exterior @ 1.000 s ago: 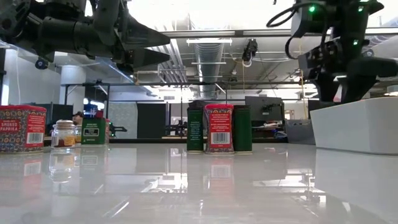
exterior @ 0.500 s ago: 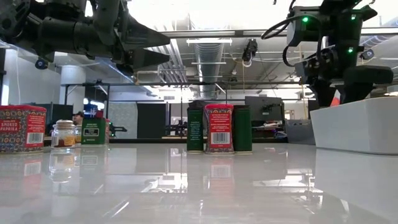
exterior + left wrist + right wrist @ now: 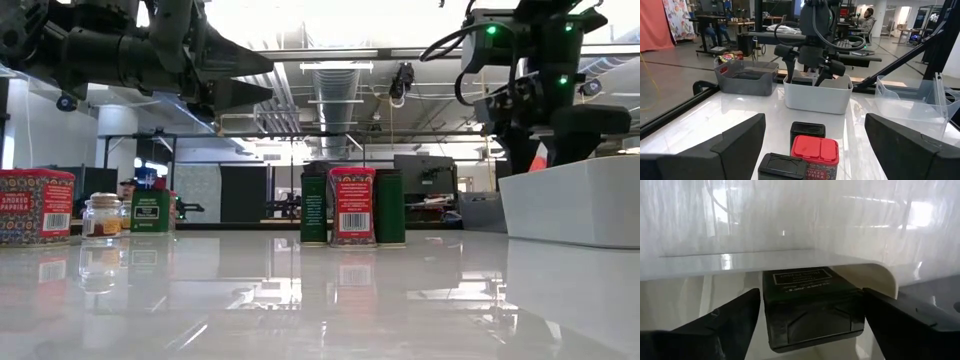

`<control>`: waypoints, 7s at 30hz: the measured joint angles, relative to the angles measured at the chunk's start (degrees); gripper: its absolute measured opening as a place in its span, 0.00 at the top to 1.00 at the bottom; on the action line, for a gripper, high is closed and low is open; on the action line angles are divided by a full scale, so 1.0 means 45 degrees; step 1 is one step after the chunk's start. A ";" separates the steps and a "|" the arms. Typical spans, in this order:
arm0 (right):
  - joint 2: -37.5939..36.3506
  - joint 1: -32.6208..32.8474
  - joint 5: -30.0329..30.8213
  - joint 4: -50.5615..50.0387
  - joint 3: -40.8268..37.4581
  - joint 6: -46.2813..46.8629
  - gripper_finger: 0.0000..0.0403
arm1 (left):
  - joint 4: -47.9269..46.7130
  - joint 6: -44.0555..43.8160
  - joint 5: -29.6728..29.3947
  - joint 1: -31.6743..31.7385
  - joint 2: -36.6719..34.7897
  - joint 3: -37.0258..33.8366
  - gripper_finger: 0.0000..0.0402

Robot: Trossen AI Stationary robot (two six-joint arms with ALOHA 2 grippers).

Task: Sort spices by type
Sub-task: Put the green seasoning can into the gray bin

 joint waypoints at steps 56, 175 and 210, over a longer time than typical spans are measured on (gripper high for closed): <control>0.3291 0.2006 -0.1822 0.6714 0.3353 0.2319 0.12 | -0.1283 -0.0407 -0.0008 -0.0175 0.0000 -0.0053 0.19; -0.4230 -0.0845 -0.0814 -0.1931 -0.0626 -0.1778 0.32 | -0.0903 0.0680 0.0006 -0.0185 -0.0011 0.0126 0.19; -0.2479 -0.2110 -0.1882 -0.1479 -0.0694 -0.1877 0.28 | -0.0570 0.1341 0.0008 -0.0146 -0.0034 0.0126 0.19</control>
